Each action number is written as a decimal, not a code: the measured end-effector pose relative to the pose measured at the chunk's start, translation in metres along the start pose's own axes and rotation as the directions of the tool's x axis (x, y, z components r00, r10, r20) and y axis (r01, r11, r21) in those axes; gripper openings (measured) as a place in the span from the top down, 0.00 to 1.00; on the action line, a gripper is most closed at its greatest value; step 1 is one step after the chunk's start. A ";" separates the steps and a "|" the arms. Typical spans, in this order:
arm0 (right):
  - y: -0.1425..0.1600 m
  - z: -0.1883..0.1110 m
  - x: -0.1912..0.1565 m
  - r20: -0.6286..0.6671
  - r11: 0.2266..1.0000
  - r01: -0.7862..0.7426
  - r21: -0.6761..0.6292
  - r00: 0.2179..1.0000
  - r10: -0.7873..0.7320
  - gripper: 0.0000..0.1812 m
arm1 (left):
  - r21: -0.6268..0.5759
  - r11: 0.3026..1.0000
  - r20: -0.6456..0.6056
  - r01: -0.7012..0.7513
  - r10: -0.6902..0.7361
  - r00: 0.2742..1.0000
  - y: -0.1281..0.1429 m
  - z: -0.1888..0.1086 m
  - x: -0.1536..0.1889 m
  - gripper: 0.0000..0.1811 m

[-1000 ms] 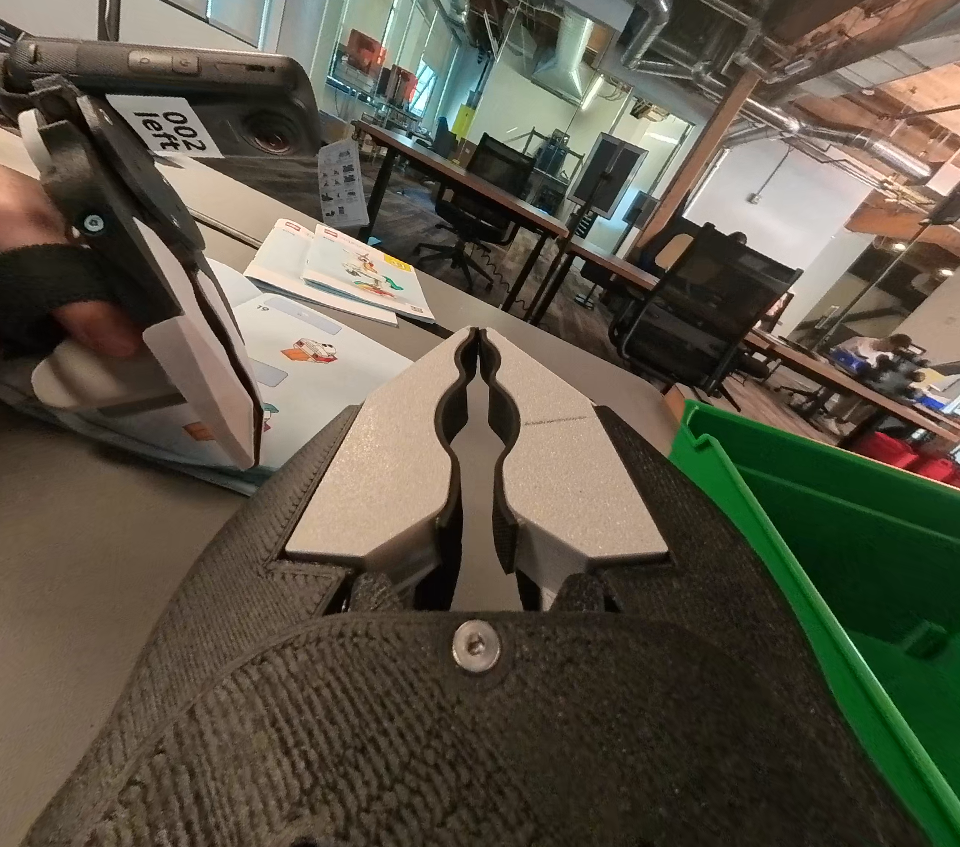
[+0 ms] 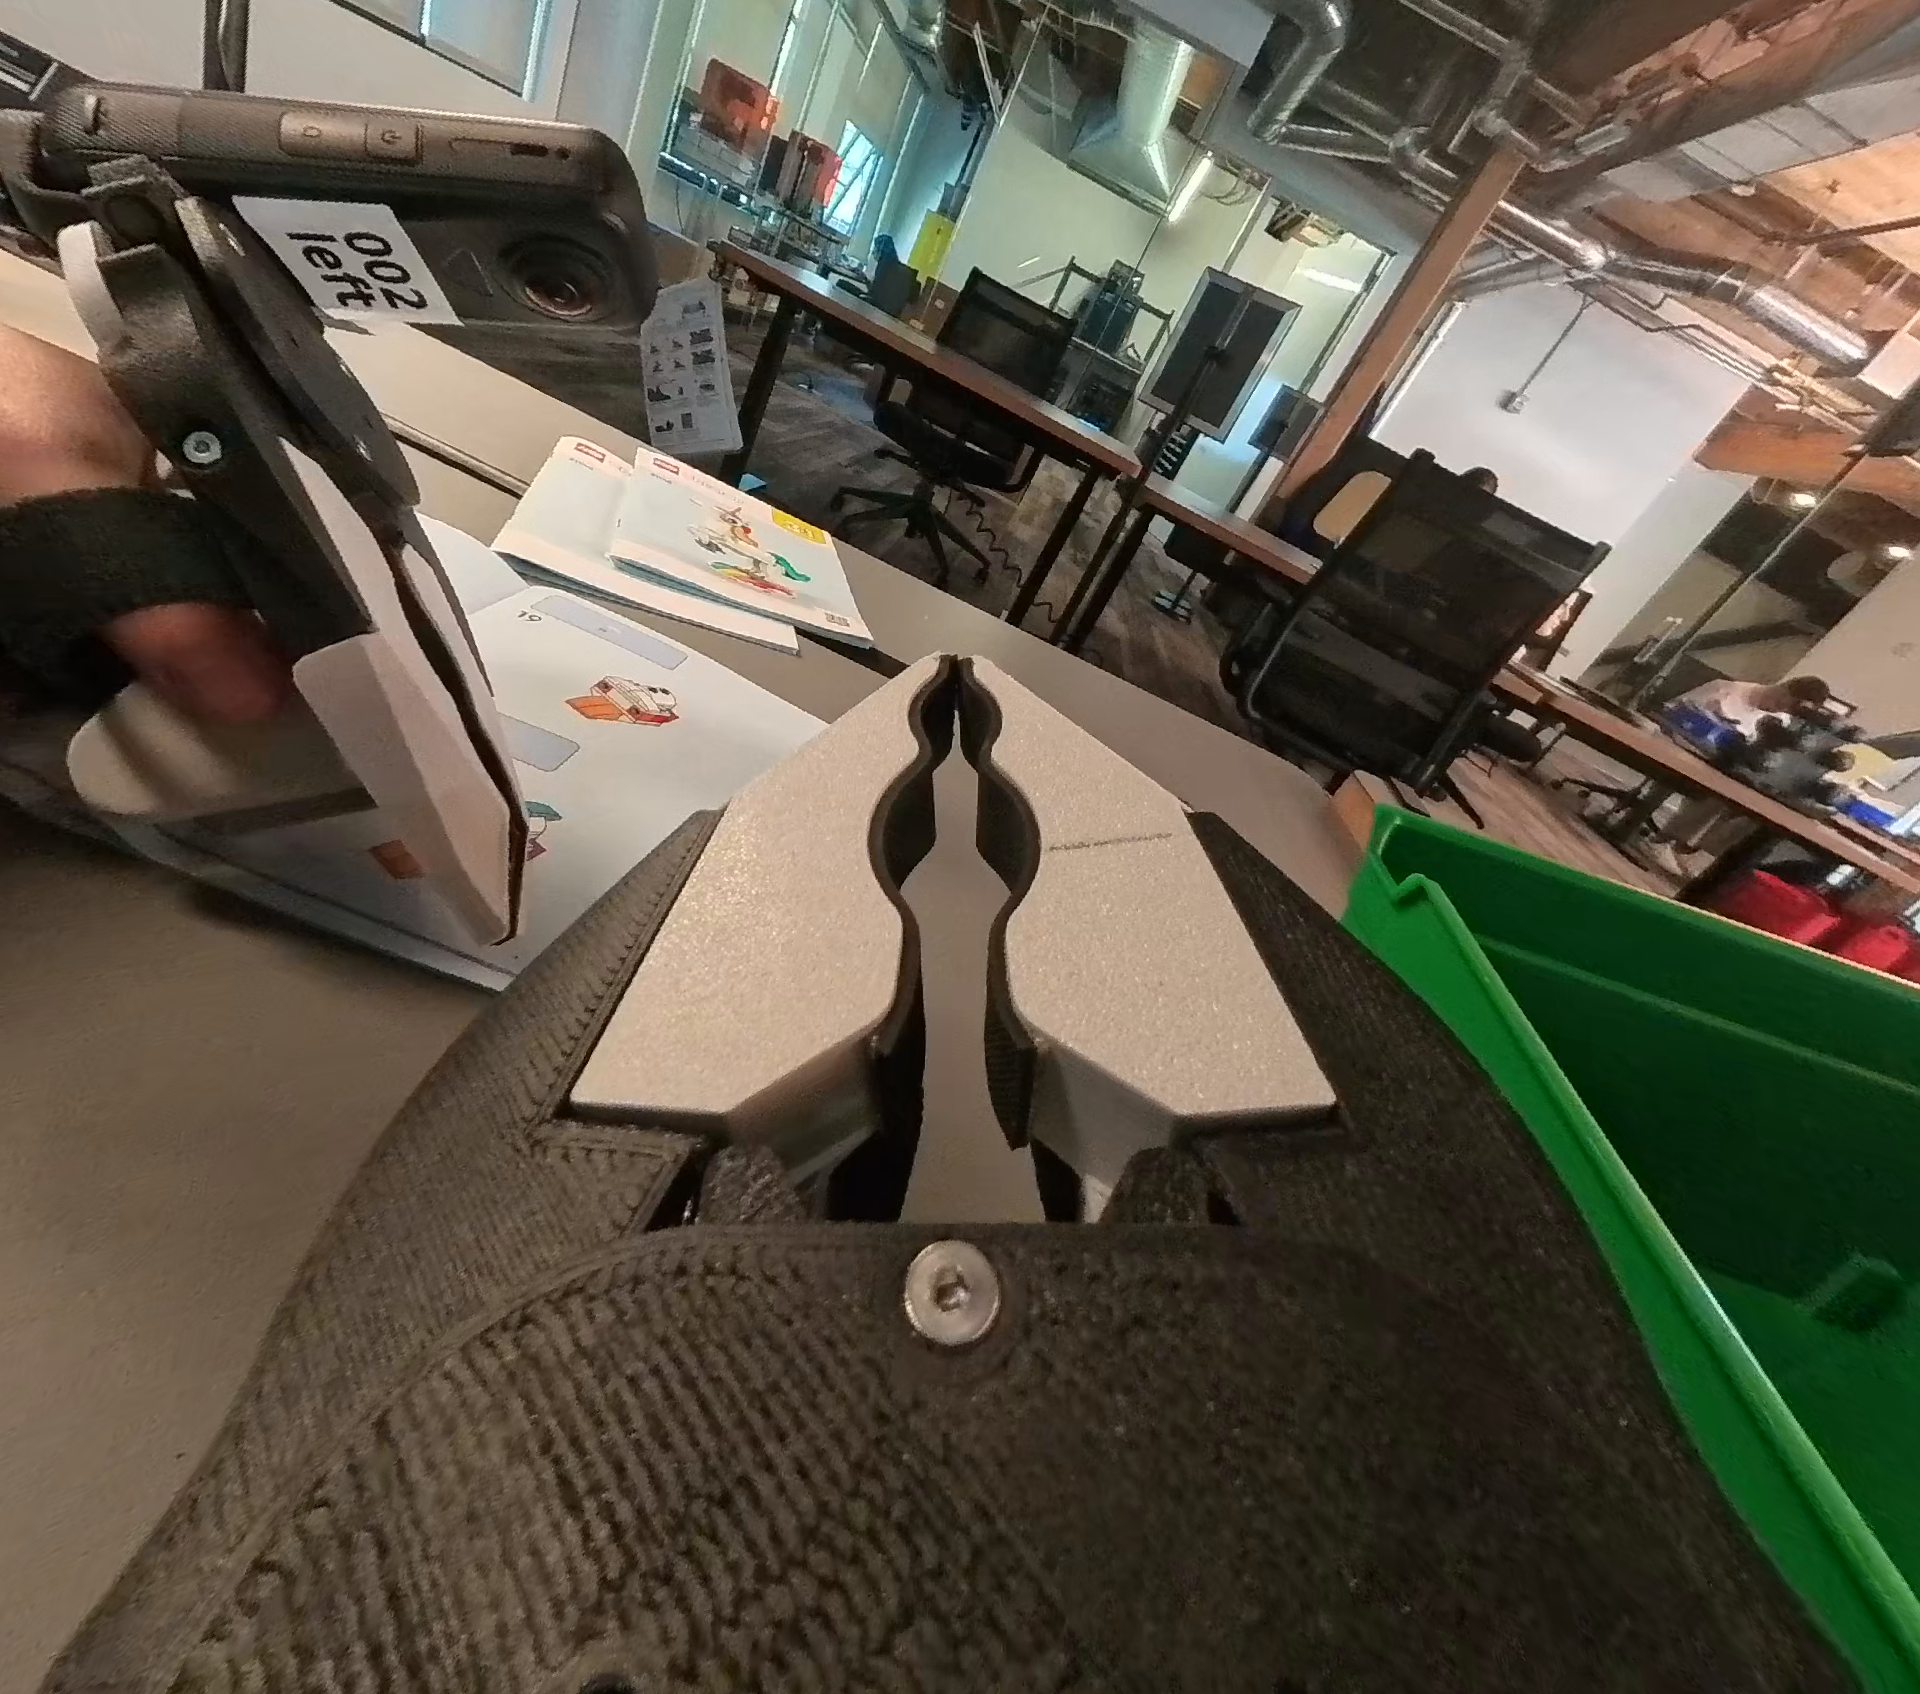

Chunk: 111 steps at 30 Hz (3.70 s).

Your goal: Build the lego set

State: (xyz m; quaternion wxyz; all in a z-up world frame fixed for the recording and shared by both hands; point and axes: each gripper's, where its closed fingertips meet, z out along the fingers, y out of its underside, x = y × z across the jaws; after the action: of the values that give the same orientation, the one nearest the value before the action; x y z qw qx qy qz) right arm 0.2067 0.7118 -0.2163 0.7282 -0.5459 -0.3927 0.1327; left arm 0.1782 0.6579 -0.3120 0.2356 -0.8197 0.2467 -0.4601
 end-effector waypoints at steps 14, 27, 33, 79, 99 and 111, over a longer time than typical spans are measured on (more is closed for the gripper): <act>-0.001 0.001 0.000 0.003 1.000 -0.007 0.006 1.000 0.007 1.00 | 0.001 0.985 -0.012 -0.173 0.173 0.985 0.006 0.001 0.017 1.00; -0.001 0.001 -0.003 0.010 1.000 0.008 0.008 1.000 -0.008 1.00 | -0.072 0.907 0.372 -0.415 0.410 0.833 0.002 0.001 -0.007 0.83; -0.001 0.001 -0.003 0.011 1.000 0.006 0.008 1.000 -0.006 1.00 | -0.179 0.765 0.540 -0.619 0.602 0.588 -0.003 0.001 -0.006 0.79; 0.060 0.000 -0.066 0.434 0.897 0.355 -0.263 0.874 -0.219 0.83 | 0.168 0.983 0.070 0.080 -0.093 0.993 -0.017 -0.012 -0.015 1.00; 0.055 -0.015 -0.075 0.569 0.921 0.115 -0.372 0.812 0.128 0.84 | 0.102 0.990 -0.043 0.094 -0.090 0.995 -0.010 -0.009 -0.002 1.00; 0.058 -0.019 -0.080 0.598 0.913 0.149 -0.379 0.793 0.119 0.91 | 0.105 0.989 -0.055 0.108 -0.103 0.993 -0.011 -0.009 -0.002 1.00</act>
State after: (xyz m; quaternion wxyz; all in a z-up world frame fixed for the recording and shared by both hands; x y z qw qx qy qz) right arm 0.1817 0.6706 -0.3042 0.4337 -0.6097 -0.6291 0.2106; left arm 0.1712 0.6659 -0.3020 0.2486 -0.8060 0.1835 -0.5049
